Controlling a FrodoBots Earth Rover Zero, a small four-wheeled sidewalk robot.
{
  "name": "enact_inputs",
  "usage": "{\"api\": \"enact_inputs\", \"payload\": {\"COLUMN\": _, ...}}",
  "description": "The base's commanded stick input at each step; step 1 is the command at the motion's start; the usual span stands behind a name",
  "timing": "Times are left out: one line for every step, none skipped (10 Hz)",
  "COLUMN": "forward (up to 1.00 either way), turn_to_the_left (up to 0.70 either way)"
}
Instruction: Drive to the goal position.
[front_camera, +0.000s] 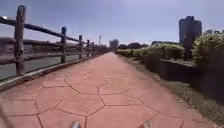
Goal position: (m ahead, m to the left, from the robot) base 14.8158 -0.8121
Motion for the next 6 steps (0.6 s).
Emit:
{"api": "enact_inputs", "payload": {"forward": 0.85, "turn_to_the_left": 0.00}}
{"api": "enact_inputs", "payload": {"forward": 0.85, "turn_to_the_left": 0.00}}
{"api": "enact_inputs", "payload": {"forward": 0.85, "turn_to_the_left": 0.00}}
{"api": "enact_inputs", "payload": {"forward": 0.85, "turn_to_the_left": 0.00}}
{"api": "enact_inputs", "payload": {"forward": 0.85, "turn_to_the_left": 0.00}}
{"api": "enact_inputs", "payload": {"forward": 0.85, "turn_to_the_left": 0.00}}
